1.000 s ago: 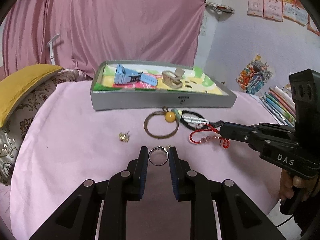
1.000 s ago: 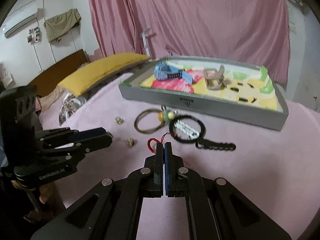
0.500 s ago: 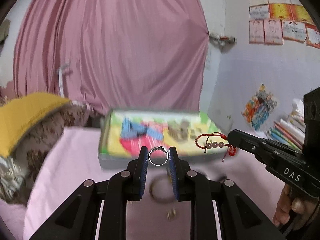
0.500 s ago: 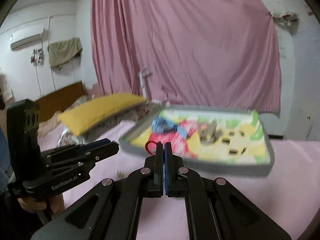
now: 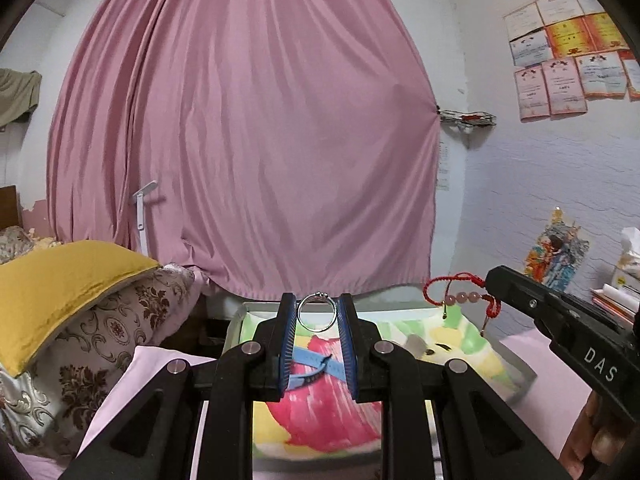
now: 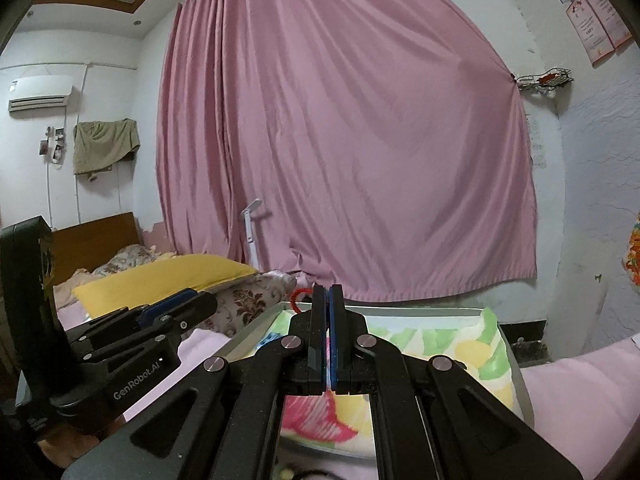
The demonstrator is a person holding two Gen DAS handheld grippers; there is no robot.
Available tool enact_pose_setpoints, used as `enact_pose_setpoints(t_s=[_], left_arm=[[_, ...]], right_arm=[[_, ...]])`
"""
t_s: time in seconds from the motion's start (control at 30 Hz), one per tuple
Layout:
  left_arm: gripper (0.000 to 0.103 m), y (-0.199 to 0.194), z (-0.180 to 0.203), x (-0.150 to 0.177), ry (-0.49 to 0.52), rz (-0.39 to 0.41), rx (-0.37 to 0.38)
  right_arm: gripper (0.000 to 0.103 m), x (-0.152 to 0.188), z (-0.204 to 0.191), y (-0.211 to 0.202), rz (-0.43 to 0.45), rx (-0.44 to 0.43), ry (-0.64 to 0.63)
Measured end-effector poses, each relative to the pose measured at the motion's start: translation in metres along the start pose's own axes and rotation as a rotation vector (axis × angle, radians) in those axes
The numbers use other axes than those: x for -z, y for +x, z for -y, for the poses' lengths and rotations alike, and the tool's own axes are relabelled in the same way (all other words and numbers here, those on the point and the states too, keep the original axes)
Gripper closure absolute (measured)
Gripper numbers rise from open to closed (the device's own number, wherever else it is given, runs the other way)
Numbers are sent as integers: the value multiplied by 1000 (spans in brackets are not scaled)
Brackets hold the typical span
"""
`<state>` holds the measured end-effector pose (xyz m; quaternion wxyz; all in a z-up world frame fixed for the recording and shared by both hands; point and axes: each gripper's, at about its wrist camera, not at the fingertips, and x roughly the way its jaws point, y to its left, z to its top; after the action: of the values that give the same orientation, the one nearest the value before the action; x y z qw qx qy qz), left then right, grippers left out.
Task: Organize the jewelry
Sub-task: 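Carry the silver ring and red bead string into the tray and release both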
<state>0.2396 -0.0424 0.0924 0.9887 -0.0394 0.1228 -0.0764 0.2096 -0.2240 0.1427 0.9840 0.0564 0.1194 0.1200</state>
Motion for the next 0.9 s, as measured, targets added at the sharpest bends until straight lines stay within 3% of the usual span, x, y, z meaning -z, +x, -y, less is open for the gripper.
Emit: enact_pose_setpoints(t_s=[0.23, 0.63, 0.8, 0.9], left_arm=[[83, 26, -5, 12, -21, -79, -5], [83, 72, -9, 39, -17, -408, 39], [83, 83, -7, 51, -2, -514, 39], [83, 84, -5, 53, 10, -531, 40]], right_arm=[[102, 15, 10, 35, -83, 36, 29], [102, 50, 35, 84, -368, 0, 136], [102, 61, 40, 93, -423, -19, 173], [102, 64, 42, 94, -428, -20, 185]])
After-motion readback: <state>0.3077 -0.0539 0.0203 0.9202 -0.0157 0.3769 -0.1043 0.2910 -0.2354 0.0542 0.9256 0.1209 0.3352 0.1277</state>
